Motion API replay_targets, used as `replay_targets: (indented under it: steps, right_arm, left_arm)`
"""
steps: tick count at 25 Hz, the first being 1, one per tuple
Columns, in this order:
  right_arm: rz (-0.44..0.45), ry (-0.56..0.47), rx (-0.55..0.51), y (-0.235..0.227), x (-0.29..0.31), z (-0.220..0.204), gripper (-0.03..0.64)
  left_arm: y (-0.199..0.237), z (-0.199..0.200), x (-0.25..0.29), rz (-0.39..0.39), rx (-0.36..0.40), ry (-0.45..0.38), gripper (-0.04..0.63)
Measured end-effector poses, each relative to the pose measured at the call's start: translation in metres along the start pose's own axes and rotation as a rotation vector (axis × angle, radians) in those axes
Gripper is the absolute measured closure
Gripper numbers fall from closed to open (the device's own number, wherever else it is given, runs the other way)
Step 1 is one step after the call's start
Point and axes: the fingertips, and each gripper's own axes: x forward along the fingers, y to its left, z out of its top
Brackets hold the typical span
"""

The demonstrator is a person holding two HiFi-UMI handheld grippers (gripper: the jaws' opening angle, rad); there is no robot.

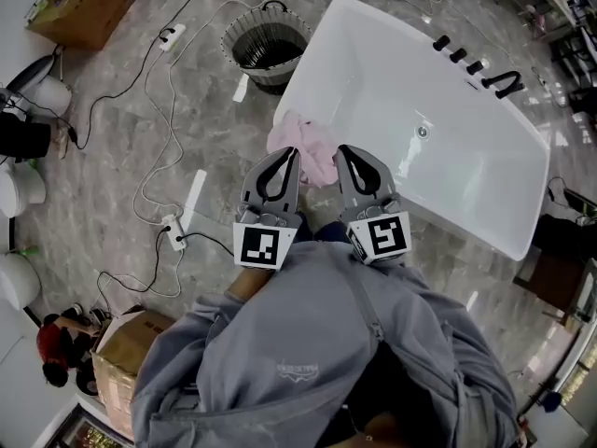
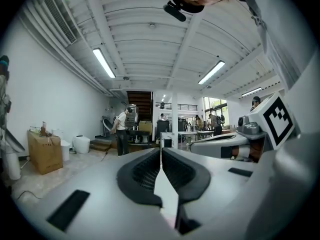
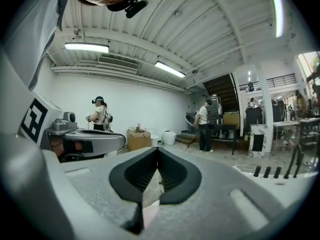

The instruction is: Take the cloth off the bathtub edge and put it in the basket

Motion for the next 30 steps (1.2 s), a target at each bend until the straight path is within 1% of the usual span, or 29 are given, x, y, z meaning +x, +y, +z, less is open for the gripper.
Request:
replay_targets:
  steps: [5, 10, 16, 19, 23, 27, 30]
  right_arm:
    - [0.005, 0.046, 0.005, -0.011, 0.015, -0.015, 0.614]
    - [0.024, 0.069, 0.000, -0.024, 0.033, -0.022, 0.614]
    - [0.059, 0.086, 0.009, -0.042, 0.048, -0.035, 0.614]
    - [0.085, 0.092, 0.011, -0.047, 0.059, -0.043, 0.614]
    - [0.122, 0.116, 0.018, -0.054, 0.069, -0.065, 0.614]
    - [0.149, 0.145, 0.038, -0.057, 0.082, -0.090, 0.614]
    - [0.157, 0.164, 0.049, -0.057, 0.091, -0.110, 0.614]
  left_arm:
    - [0.009, -0.016, 0.014, 0.001, -0.040, 0.022, 0.580]
    - [0.019, -0.021, 0.032, 0.015, -0.043, 0.034, 0.580]
    - [0.021, -0.029, 0.053, 0.034, -0.032, 0.053, 0.580]
    - [0.023, -0.038, 0.063, 0.039, -0.009, 0.074, 0.580]
    - [0.020, -0.057, 0.076, 0.022, -0.004, 0.099, 0.580]
    - [0.027, -0.080, 0.087, 0.014, -0.005, 0.130, 0.580]
    - [0.034, -0.099, 0.092, -0.002, 0.045, 0.152, 0.580]
